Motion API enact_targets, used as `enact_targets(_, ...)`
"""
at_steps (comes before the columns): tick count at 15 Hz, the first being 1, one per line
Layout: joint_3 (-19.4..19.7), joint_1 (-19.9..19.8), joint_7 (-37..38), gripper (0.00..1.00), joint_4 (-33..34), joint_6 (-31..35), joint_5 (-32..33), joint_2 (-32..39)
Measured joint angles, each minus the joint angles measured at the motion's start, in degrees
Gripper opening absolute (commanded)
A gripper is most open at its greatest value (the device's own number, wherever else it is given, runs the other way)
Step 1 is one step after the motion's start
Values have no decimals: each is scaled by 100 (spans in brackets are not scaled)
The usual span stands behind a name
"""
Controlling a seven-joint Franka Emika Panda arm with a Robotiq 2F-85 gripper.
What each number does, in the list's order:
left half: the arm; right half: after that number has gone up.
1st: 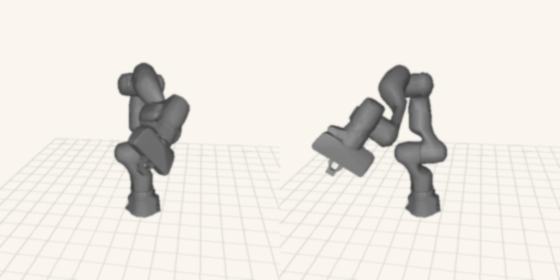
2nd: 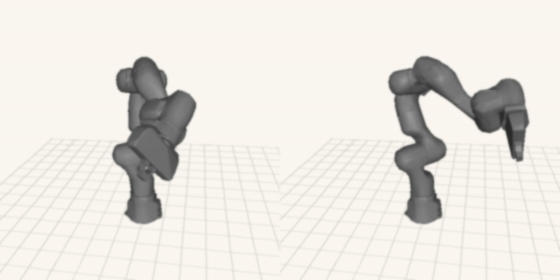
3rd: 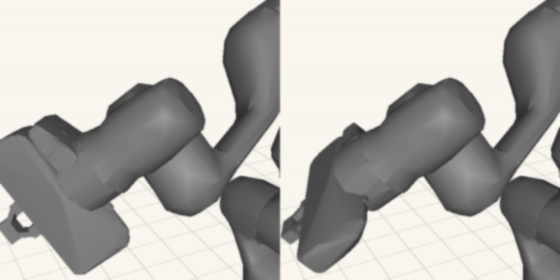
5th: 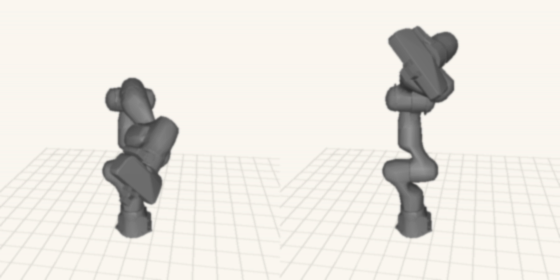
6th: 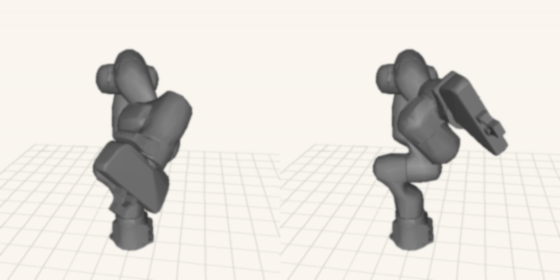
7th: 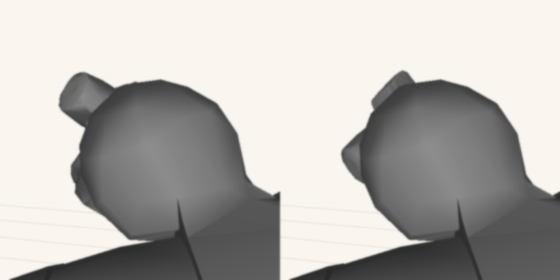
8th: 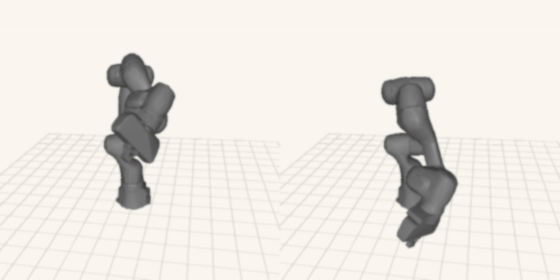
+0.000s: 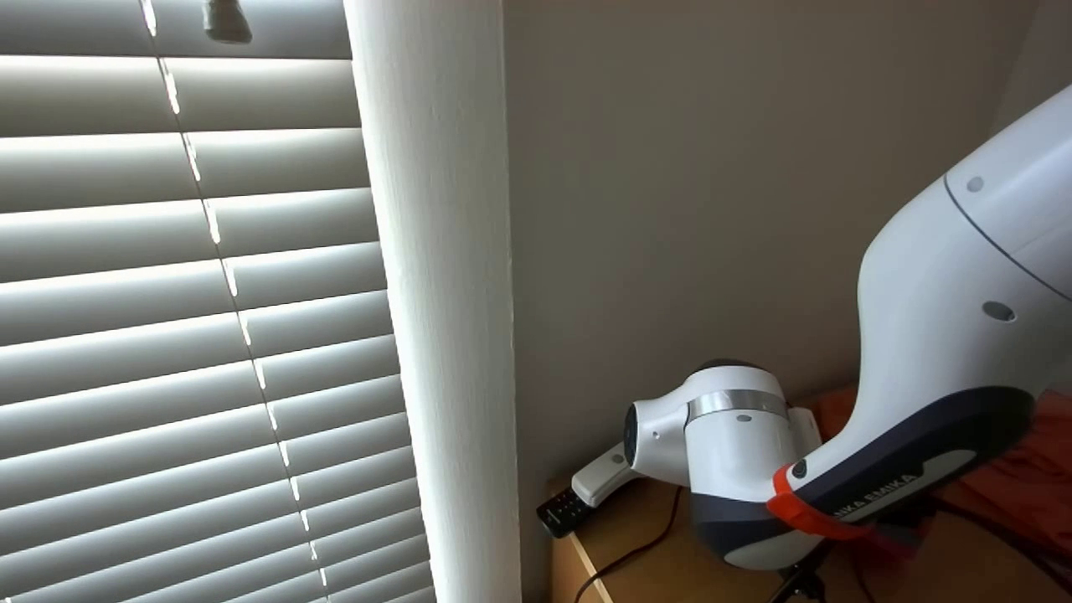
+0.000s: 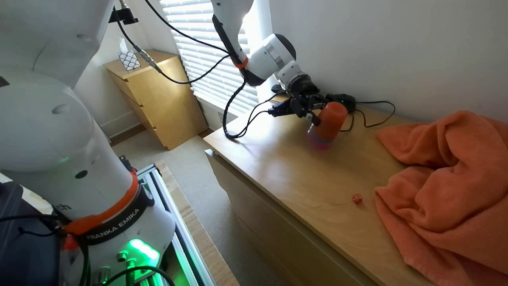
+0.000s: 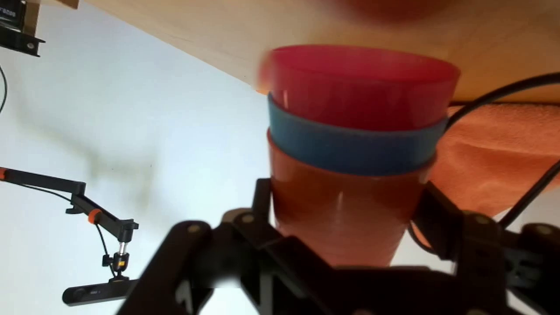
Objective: Turn the stacked up plastic cups over
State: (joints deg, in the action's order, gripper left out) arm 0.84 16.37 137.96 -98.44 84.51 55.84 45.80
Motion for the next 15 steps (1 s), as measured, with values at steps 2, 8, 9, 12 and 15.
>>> enact_targets(2,-2,44,73,55,79,-173,74,86)
enact_targets(8,-49,162,156,55,307,-599,315,395)
enact_targets(9,-56,170,157,55,347,-649,329,419)
enact_targets(12,-70,172,157,61,456,-742,334,483)
enact_targets(15,-70,166,157,59,536,-762,334,524)
